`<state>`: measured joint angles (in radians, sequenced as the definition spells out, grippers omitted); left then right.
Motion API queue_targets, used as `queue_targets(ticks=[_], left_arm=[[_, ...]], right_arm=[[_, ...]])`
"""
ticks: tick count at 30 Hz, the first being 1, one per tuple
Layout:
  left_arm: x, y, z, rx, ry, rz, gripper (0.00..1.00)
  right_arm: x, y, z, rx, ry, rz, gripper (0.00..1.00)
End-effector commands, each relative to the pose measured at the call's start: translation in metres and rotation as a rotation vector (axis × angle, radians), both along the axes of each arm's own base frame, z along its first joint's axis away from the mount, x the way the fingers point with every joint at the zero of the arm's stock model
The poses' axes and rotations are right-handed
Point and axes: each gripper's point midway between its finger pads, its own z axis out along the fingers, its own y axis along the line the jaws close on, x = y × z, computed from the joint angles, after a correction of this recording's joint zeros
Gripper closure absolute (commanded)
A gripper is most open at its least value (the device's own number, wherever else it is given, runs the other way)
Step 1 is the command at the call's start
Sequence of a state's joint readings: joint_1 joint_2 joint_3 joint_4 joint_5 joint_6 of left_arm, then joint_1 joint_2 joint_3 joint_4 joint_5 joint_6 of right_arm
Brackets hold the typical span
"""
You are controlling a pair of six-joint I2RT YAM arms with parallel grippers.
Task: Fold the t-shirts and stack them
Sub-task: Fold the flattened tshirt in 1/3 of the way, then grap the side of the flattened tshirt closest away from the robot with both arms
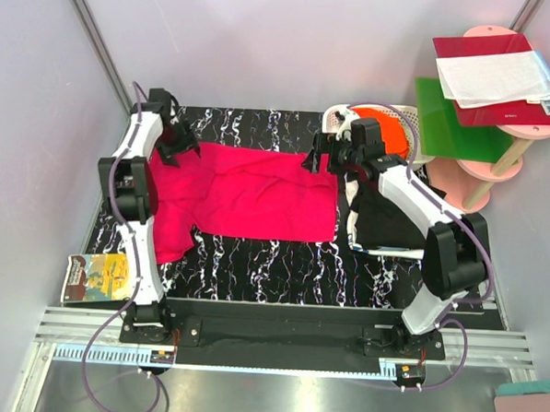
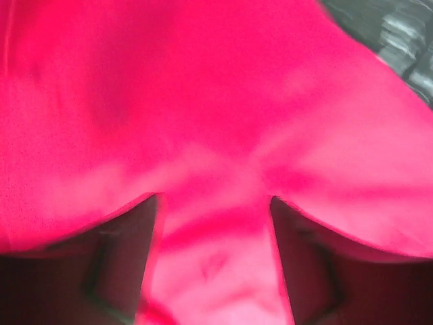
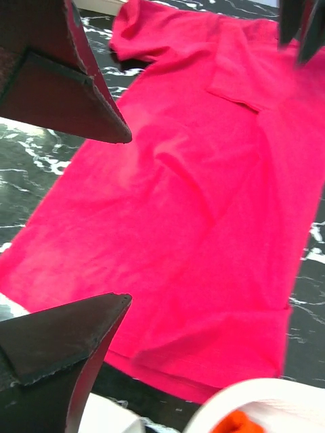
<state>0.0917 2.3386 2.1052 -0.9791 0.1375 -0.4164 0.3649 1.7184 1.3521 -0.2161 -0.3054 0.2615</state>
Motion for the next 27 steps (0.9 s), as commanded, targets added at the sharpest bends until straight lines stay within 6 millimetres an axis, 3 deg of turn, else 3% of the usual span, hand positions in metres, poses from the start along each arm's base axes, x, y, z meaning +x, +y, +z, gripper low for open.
queue_targets(ticks=[1,2,3,5,6,8,9,10,11,12,13,14,17,20,25,27], left_arm=[[-0.012,-0.022,0.171,-0.039,-0.429,-0.111,0.16],[-0.033,-0.021,0.164,-0.022,-0.383,-0.112,0.15],[-0.051,-0.019,0.186,0.004,-0.416,-0.120,0.15],[-0.089,-0.008,0.170,0.077,-0.318,-0.126,0.15],[-0.107,-0.003,0.176,0.121,-0.305,-0.127,0.15],[-0.154,0.024,0.147,0.263,-0.100,-0.091,0.15],[-0.169,0.030,0.146,0.288,-0.076,-0.052,0.15],[-0.187,0.028,0.127,0.279,-0.014,-0.054,0.15],[-0.197,0.023,0.127,0.273,-0.019,-0.054,0.15],[-0.206,0.020,0.119,0.271,0.006,-0.063,0.15],[-0.223,0.021,0.100,0.294,0.075,-0.069,0.16],[-0.231,0.013,0.098,0.303,0.073,-0.078,0.17],[-0.255,-0.013,0.084,0.320,0.112,-0.147,0.18],[-0.276,-0.032,0.078,0.378,0.123,-0.177,0.18],[-0.306,-0.027,0.048,0.488,0.184,-0.117,0.17],[-0.310,-0.029,0.038,0.476,0.193,-0.102,0.18]], right_arm=[[-0.018,-0.005,0.027,0.037,-0.074,0.013,0.00],[-0.024,-0.007,0.035,0.047,-0.084,0.010,0.00],[-0.032,-0.009,0.026,0.049,-0.047,0.003,0.00],[-0.043,-0.013,0.023,0.054,-0.020,-0.010,0.06],[-0.054,-0.016,0.008,0.044,0.034,-0.017,0.08],[-0.067,-0.023,-0.008,0.028,0.103,-0.048,0.14],[-0.079,-0.026,-0.025,0.029,0.163,-0.064,0.16],[-0.085,-0.029,-0.033,0.031,0.193,-0.087,0.18],[-0.092,-0.030,-0.042,0.046,0.237,-0.110,0.26],[-0.105,-0.033,-0.063,0.036,0.295,-0.115,0.28],[-0.112,-0.035,-0.071,0.037,0.325,-0.122,0.28],[-0.125,-0.039,-0.089,0.031,0.383,-0.143,0.32],[-0.145,-0.044,-0.110,0.036,0.445,-0.162,0.31],[-0.155,-0.044,-0.116,0.057,0.455,-0.160,0.31],[-0.160,-0.044,-0.121,0.073,0.451,-0.162,0.31],[-0.164,-0.043,-0.128,0.081,0.460,-0.169,0.31]])
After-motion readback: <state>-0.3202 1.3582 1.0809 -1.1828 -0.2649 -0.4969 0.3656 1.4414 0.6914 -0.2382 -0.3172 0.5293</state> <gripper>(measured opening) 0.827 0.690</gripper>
